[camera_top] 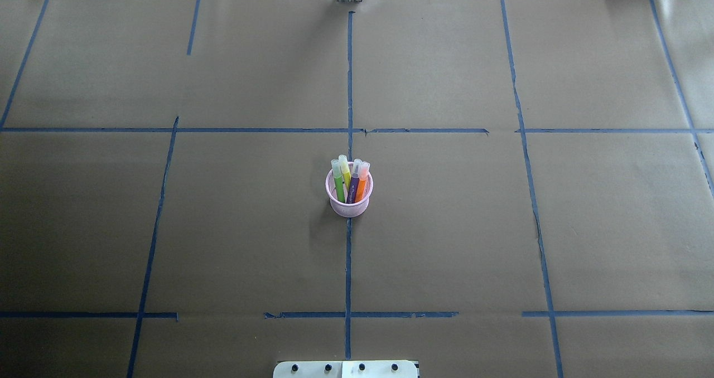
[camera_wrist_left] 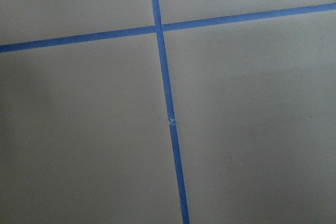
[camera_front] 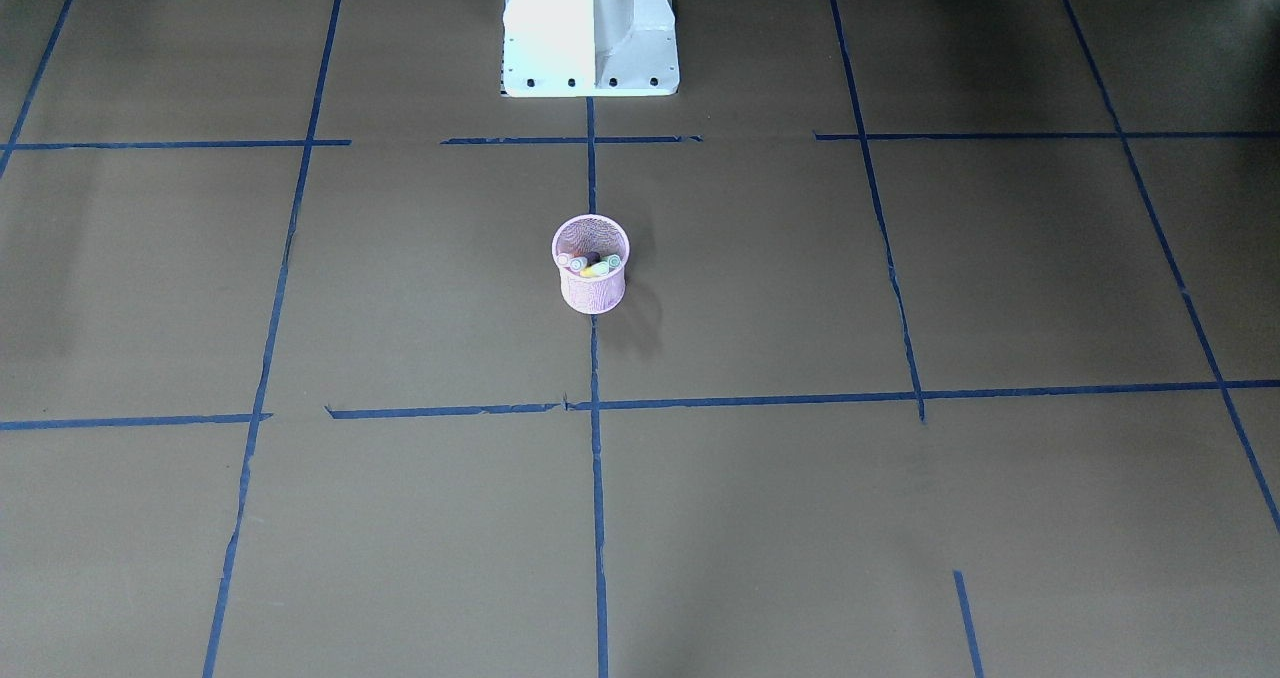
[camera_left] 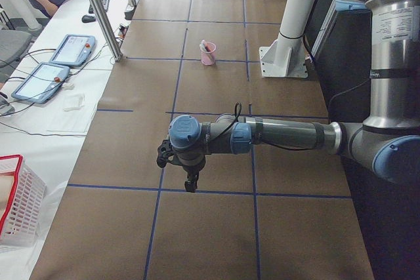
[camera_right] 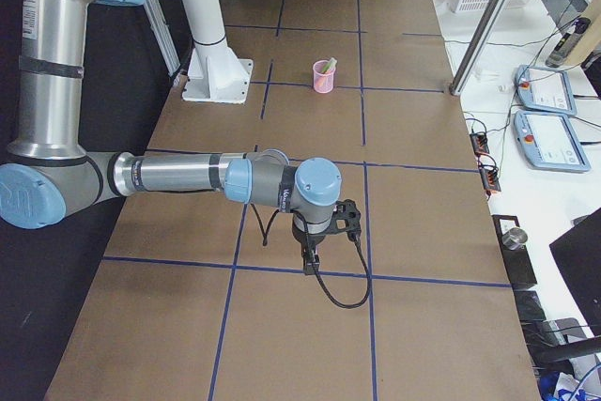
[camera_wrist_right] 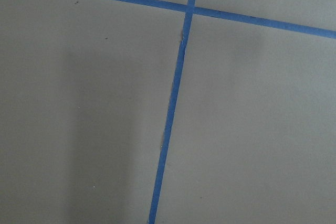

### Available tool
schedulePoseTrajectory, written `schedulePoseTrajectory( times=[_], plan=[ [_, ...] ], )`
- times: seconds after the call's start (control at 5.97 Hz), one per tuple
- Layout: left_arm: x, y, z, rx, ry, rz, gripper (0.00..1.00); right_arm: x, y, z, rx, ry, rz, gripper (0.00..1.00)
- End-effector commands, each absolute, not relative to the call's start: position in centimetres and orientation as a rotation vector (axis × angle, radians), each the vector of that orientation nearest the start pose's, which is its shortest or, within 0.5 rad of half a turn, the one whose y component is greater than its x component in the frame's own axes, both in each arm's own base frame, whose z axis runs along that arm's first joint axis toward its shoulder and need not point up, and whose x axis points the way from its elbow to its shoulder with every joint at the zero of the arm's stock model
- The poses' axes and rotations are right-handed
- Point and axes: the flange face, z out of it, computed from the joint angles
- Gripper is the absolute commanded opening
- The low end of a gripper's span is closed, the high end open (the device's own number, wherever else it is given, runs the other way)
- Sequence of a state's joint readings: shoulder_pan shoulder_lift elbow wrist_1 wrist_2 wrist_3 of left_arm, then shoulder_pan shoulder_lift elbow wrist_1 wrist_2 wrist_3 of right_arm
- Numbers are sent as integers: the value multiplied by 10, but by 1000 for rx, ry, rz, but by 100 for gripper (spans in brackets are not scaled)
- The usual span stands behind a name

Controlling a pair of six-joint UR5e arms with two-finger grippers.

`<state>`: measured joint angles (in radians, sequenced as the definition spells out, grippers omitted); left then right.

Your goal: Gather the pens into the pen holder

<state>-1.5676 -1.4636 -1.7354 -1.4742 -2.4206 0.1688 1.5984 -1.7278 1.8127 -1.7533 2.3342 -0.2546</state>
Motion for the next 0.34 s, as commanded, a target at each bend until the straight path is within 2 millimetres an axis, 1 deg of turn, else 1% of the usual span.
schedulePoseTrajectory(
  times=[0.0, 0.17],
  plan=[
    [-57, -443, 630, 37, 850, 146, 100, 75, -415, 630, 26, -778, -183, 100],
    [-57, -443, 630, 37, 850, 146, 100, 74, -416, 629, 33, -788, -185, 100]
  ],
)
